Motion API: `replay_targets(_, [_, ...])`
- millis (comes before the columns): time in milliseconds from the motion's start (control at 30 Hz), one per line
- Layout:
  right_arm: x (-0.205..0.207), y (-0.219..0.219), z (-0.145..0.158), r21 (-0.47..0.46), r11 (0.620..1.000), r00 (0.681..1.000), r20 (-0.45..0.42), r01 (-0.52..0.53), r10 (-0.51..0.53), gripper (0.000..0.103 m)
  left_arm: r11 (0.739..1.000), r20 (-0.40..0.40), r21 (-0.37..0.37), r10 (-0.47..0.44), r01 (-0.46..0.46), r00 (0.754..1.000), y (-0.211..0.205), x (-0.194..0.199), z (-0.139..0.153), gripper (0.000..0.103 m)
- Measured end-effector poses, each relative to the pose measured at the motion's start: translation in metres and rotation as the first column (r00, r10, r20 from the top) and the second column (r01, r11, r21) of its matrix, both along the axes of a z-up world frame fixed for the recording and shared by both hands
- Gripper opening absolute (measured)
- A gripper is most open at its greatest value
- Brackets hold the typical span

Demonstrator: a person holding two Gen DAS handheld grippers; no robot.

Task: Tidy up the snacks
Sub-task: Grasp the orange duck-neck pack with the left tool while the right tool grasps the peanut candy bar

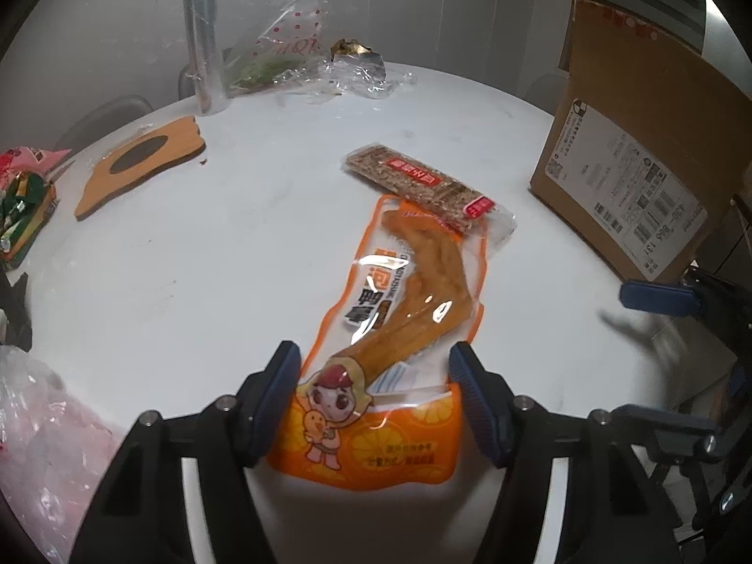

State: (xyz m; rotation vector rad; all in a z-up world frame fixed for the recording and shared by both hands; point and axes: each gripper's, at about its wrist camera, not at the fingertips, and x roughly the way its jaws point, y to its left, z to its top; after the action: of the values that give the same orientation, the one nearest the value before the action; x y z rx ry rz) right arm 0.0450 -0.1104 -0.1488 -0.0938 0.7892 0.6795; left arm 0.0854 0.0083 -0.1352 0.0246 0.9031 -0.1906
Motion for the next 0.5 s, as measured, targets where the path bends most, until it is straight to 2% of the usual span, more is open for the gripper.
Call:
replay_targets(100, [0.005, 0.008, 0.004, 0.006, 1.0, 1.0, -0.002, -0.016, 0.016, 0.086, 1.0, 0.002, 0.006, 0.017, -0.017, 1.0, 0.004, 0.004, 0.0, 0.061])
replay_targets(300, [0.005, 0.019, 0.011, -0.015, 0.999, 0.997, 0.062, 0.042, -0.041, 0.085, 0.997, 0.007, 0.017, 0.075, -0.075, 0.997, 0.021, 0.001, 0.0, 0.061])
replay_targets(500, [0.018, 0.047, 0.013, -0.018, 1.0, 0.998, 0.062, 0.024, -0.023, 0.078, 0.994, 0.002, 0.001, 0.107, -0.107, 0.994, 0.035, 0.0, 0.001, 0.061])
